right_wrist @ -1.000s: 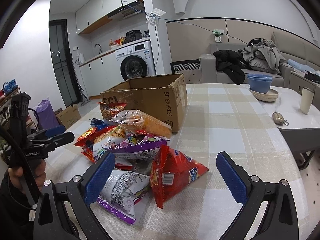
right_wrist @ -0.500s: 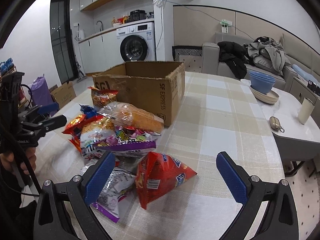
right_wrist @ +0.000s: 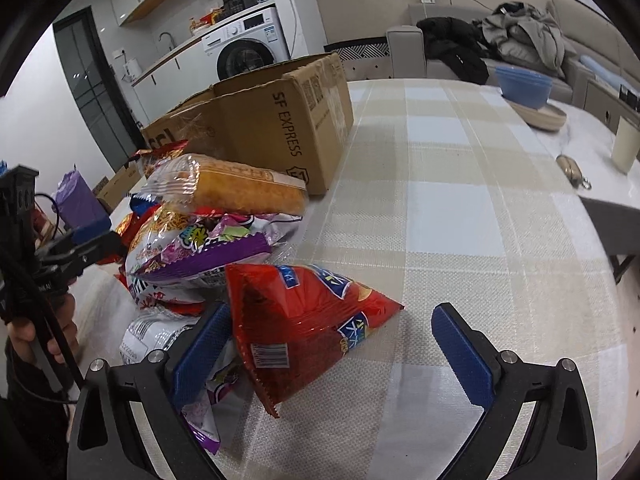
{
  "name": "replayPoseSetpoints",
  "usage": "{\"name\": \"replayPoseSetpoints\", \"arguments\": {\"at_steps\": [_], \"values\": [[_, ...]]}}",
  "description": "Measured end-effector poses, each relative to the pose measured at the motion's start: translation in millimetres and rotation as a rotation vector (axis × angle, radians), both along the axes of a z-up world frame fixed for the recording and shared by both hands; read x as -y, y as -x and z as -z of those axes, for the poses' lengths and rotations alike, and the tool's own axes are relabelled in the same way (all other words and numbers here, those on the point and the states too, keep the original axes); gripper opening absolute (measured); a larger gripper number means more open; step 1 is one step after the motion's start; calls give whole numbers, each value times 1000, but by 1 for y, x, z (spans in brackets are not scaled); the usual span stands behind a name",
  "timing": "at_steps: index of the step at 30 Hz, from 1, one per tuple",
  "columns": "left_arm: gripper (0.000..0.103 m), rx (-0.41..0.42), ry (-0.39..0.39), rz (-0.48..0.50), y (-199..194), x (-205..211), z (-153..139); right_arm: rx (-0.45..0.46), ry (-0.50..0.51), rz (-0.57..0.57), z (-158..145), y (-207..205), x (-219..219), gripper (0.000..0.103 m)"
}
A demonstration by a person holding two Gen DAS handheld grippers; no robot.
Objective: Organize snacks
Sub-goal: 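Move both tools toward the snack pile beside the cardboard box, then grasp the red gold-print bag with left tool while right tool grasps red chip bag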
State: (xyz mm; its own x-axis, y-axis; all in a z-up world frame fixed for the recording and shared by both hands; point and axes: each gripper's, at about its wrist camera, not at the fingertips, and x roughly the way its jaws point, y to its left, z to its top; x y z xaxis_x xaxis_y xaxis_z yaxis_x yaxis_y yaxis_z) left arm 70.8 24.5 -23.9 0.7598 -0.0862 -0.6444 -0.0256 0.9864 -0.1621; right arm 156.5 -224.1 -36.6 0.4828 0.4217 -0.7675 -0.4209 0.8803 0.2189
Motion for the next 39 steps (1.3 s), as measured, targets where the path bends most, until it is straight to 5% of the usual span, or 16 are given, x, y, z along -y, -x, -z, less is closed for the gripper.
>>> {"name": "replayPoseSetpoints", "arguments": {"at_steps": [8, 13, 19, 20, 39], "values": [[102, -35, 26, -5, -21, -7, 16, -36, -31, 4, 8, -8, -1, 91], [92, -47, 72, 20, -30, -13, 23, -28, -24, 4, 7, -7, -4, 86], [76, -85, 126, 53, -36, -14, 30, -25, -32, 12, 6, -5, 2, 64], [76, -84, 129, 55, -36, -12, 30, -27, -45, 4, 6, -5, 2, 40], [57, -78, 185, 81, -28, -2, 28, 41, -67, 30, -10, 6, 16, 36]]}}
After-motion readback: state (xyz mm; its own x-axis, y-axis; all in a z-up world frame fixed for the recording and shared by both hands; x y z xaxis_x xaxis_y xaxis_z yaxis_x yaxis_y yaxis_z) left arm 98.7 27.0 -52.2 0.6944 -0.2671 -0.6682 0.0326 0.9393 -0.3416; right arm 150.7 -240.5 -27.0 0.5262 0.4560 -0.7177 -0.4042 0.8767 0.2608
